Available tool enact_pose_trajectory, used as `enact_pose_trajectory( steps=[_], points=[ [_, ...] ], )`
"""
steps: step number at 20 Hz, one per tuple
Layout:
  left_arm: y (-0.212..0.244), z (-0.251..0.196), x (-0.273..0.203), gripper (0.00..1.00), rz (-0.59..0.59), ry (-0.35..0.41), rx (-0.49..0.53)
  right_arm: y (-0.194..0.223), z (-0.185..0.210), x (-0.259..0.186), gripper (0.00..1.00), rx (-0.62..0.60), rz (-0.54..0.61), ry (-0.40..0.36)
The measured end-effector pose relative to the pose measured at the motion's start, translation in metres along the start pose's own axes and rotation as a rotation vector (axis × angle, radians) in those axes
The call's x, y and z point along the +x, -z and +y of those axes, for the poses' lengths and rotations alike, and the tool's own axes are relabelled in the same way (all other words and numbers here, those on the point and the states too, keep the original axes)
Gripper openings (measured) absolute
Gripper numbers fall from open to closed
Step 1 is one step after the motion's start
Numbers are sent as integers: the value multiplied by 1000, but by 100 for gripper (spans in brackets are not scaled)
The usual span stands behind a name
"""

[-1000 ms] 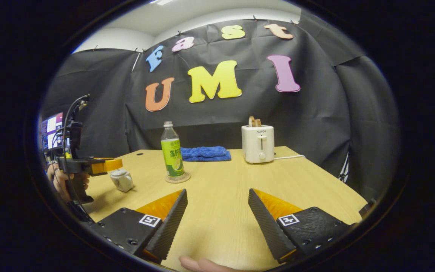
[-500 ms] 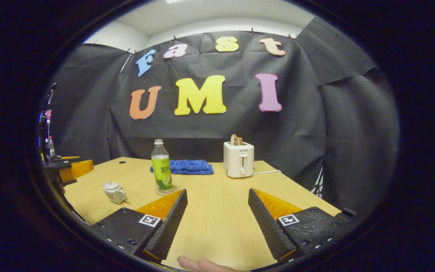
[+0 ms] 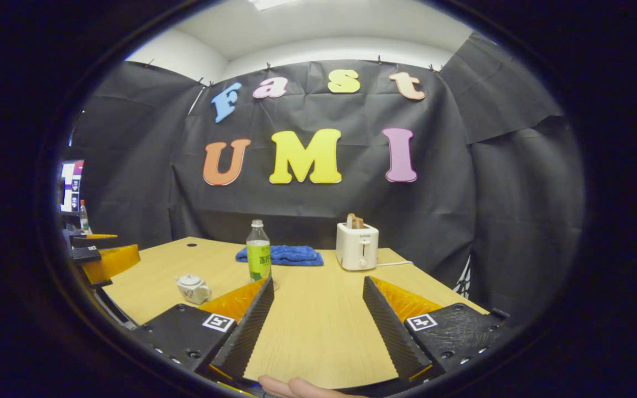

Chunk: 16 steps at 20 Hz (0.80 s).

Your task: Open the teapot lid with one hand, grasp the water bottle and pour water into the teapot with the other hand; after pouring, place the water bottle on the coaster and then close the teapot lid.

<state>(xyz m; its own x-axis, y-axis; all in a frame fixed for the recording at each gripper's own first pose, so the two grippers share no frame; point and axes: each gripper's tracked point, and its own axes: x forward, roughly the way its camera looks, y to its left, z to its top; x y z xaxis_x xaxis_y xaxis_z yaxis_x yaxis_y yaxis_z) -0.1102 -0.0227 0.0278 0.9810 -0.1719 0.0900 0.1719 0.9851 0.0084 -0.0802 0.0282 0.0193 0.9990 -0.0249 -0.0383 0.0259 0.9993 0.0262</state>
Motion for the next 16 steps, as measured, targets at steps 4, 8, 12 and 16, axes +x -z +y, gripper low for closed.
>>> enact_pose_trajectory(
  steps=[4,8,12,16],
  points=[
    [-2,0,-1,98,-16,-9,-8,-6,12,9,97,-23,-16,-29],
    [5,10,9,98,3,-31,-16,-6,11,21,96,-21,-22,-33],
    [12,20,22,98,16,-57,-27,4,1,34,96,-12,-3,-32],
    [19,19,33,99,20,-54,-4,15,-18,40,96,-28,30,-8]
  ],
)
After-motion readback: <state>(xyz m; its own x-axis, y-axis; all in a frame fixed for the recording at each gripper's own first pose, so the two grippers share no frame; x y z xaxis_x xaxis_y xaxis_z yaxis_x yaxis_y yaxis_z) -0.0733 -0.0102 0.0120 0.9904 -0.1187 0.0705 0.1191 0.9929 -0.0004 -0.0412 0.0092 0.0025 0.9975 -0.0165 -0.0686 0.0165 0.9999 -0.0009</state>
